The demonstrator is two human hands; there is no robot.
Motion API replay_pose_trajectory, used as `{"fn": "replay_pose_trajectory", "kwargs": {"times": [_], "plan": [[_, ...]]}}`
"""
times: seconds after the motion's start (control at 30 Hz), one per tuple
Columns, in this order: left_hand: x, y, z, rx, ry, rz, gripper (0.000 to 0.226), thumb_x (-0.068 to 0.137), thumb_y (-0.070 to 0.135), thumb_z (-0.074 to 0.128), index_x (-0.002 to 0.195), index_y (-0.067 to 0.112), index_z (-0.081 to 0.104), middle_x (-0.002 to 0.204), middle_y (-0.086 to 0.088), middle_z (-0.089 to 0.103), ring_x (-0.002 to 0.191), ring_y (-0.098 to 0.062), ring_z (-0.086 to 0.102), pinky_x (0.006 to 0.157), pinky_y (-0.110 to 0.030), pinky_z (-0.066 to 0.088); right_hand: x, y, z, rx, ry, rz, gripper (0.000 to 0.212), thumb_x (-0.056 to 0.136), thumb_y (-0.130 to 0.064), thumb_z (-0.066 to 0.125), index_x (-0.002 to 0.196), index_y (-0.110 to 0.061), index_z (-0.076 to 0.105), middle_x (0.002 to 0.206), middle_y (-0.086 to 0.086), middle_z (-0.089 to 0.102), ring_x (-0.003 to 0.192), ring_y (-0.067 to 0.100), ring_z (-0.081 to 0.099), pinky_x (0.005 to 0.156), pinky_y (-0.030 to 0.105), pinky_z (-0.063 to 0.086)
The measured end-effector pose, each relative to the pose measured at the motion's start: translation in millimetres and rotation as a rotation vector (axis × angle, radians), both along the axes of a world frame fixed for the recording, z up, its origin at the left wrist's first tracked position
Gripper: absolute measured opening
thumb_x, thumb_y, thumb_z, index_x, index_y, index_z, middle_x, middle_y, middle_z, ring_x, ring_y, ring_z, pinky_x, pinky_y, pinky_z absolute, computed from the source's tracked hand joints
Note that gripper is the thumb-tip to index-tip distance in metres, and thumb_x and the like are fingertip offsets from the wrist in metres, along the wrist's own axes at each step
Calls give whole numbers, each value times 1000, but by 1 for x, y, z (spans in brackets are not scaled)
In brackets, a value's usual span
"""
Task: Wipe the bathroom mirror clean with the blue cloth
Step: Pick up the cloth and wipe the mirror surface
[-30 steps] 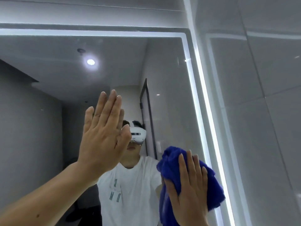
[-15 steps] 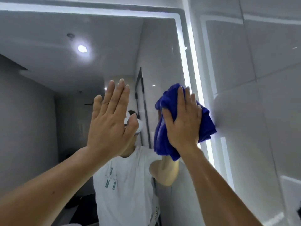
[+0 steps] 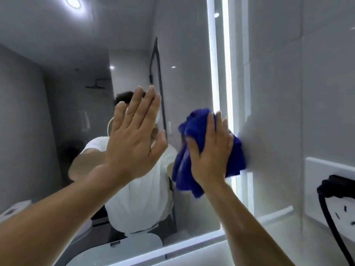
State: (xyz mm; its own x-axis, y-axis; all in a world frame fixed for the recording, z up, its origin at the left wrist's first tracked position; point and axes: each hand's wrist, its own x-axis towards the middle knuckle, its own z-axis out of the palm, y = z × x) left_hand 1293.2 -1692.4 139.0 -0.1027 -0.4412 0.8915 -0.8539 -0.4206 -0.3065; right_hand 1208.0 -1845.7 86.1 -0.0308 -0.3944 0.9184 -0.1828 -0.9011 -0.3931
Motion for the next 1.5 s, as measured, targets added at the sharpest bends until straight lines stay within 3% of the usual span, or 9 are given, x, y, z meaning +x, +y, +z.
{"fn": "replay_pose_trajectory", "kwargs": {"times": [0.1, 0.2, 0.43, 0.6, 0.77, 1.0, 1.2, 1.37, 1.5], "plan": [[-1, -4, -7, -17, -31, -24, 67, 98, 34, 36, 155, 6, 15, 164, -9, 6, 151, -23, -1, 122, -44, -2, -3, -16, 79, 7, -14, -54, 69, 98, -52, 37, 154, -17, 18, 161, 6, 19, 148, 27, 17, 119, 48, 14], [0, -5, -14, -35, -34, -25, 67, 98, 31, 38, 154, 4, 16, 163, -13, 10, 151, -28, 5, 122, -46, -1, 1, -20, 87, -30, -22, -80, 70, 98, -54, 30, 155, -15, 17, 161, 6, 19, 148, 26, 17, 120, 45, 14], [-4, -8, -43, -18, -9, -69, 65, 98, 33, 31, 153, 2, 19, 162, -16, 14, 150, -33, 8, 121, -47, 0, -1, -19, -15, -86, -19, -31, 66, 99, -49, 41, 151, -11, 26, 157, 11, 29, 144, 31, 27, 119, 42, 16], [-1, -15, -76, -2, -25, -92, 62, 101, 36, 21, 153, 3, 19, 161, -18, 16, 150, -34, 10, 121, -47, 0, 2, -17, -111, -21, -23, 5, 63, 99, -54, 35, 149, -16, 26, 152, 9, 35, 139, 27, 31, 118, 23, 3], [7, -15, -116, 41, -83, -79, 62, 100, 36, 25, 153, 4, 20, 161, -15, 17, 150, -25, 6, 120, -54, 9, 1, -23, -203, -37, 24, 32, 63, 99, -55, 30, 154, -30, 11, 160, -3, 15, 148, 18, 12, 120, 43, 12], [10, -7, -130, 65, -129, -88, 65, 94, 32, 37, 152, 3, 25, 160, -16, 21, 150, -29, 11, 119, -55, 11, -12, -29, -274, -131, 128, 78, 64, 100, -52, 36, 154, -31, 11, 163, -4, 9, 148, 30, 13, 114, 58, 20], [2, -4, -104, 58, -79, -54, 66, 96, 34, 32, 153, 6, 16, 161, -13, 15, 151, -23, 3, 121, -51, 7, -4, -12, -140, 23, -2, 27, 65, 98, -58, 30, 145, -14, 31, 151, 16, 37, 139, 32, 31, 117, 45, 16], [0, 6, -64, 23, -108, -37, 63, 98, 37, 29, 152, 4, 21, 161, -12, 16, 151, -22, 4, 122, -45, 1, 3, -17, 26, -5, -48, -73, 67, 98, -54, 34, 153, -18, 22, 160, 7, 23, 147, 28, 19, 118, 50, 15], [4, 9, -23, 27, -150, 29, 65, 97, 37, 27, 152, 2, 22, 161, -15, 14, 149, -25, 4, 122, -43, -4, 4, -21, 89, -61, -65, -123, 69, 97, -57, 29, 154, -18, 21, 160, 5, 23, 147, 26, 19, 119, 45, 15]]}}
